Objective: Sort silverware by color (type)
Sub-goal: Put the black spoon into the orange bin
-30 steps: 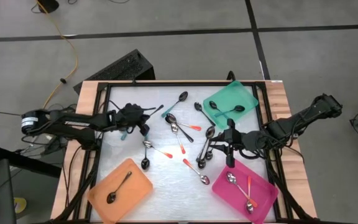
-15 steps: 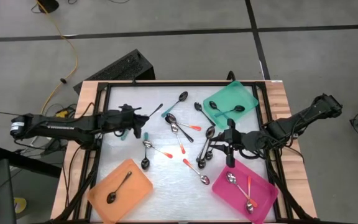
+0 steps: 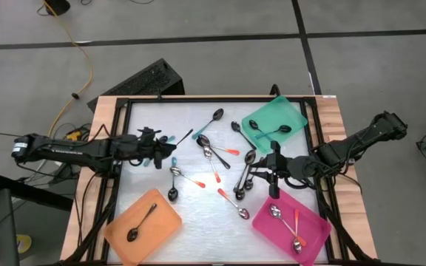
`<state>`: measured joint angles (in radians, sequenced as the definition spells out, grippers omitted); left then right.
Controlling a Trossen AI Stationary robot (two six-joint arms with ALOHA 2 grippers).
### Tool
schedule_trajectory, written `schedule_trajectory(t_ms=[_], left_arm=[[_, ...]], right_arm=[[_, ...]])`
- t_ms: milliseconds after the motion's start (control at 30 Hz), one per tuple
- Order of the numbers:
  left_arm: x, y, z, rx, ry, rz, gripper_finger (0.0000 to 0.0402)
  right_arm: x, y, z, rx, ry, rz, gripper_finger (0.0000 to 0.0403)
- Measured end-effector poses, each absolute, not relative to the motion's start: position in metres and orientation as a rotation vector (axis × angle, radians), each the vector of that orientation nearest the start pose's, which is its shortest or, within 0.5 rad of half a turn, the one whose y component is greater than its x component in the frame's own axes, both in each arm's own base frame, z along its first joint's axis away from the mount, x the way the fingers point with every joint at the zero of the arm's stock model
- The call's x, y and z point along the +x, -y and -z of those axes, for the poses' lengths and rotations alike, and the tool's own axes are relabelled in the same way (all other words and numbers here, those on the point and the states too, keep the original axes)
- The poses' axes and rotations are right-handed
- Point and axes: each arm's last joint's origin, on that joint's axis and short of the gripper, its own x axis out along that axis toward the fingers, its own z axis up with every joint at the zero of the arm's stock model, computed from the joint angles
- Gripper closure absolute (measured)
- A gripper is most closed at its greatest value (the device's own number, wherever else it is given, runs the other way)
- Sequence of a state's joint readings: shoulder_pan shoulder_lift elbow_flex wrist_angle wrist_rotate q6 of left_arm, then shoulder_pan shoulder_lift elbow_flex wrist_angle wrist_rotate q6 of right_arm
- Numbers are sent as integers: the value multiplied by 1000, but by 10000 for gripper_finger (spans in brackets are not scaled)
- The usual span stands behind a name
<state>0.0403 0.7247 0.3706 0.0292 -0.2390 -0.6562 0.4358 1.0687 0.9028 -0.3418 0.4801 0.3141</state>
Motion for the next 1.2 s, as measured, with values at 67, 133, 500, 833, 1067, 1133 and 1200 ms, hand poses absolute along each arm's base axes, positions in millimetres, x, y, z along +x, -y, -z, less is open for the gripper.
schedule_trajectory(t_ms=[67,133,500,833,1067,1133,1200], left_arm=[[162,-12,-221,-644,-210,-351,401],[161,-10,-223,-677,-200,-329,401],[151,-2,-235,-809,-113,-255,401],[154,9,-279,-836,-79,-131,401],[154,26,-298,-824,-279,-129,401],[154,33,-301,-808,-374,-115,401],[153,41,-301,-805,-473,-126,401]], right_arm=[[211,-83,-308,83,-443,114,285],[211,-83,-308,83,-444,114,285],[211,-83,-308,83,-444,114,285],[211,-83,-308,76,-444,113,285],[211,-83,-308,75,-444,113,285],[211,-83,-308,75,-445,113,285],[211,-83,-308,75,-444,113,285]])
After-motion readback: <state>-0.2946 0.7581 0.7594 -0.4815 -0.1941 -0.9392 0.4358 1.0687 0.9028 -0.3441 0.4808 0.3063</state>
